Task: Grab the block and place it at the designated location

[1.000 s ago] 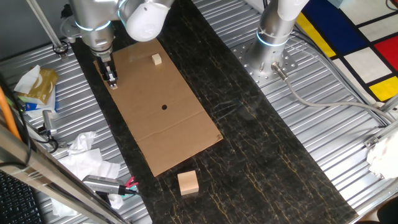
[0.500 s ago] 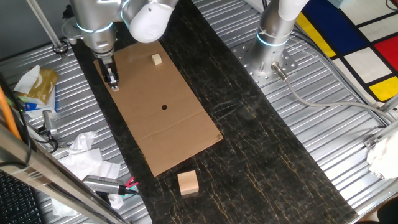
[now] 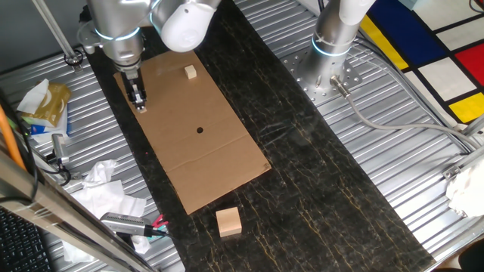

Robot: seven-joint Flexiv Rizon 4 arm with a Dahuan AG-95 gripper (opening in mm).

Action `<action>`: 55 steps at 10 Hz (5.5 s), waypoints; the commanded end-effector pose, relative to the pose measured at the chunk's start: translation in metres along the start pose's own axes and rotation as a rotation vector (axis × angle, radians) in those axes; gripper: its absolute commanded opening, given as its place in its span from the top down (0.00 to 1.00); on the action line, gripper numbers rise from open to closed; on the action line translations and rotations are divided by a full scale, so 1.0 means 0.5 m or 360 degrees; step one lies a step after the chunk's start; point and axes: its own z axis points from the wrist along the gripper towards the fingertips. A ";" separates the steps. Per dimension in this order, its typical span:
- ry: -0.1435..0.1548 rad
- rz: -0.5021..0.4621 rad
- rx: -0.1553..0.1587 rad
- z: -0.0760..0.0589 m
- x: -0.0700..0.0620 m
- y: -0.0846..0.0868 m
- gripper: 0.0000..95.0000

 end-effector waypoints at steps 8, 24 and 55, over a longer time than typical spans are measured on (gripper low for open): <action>-0.0001 0.0072 0.0001 -0.010 0.026 0.042 1.00; -0.0007 0.0120 -0.0006 -0.017 0.047 0.068 1.00; -0.0036 -0.0080 -0.0001 -0.017 0.047 0.068 1.00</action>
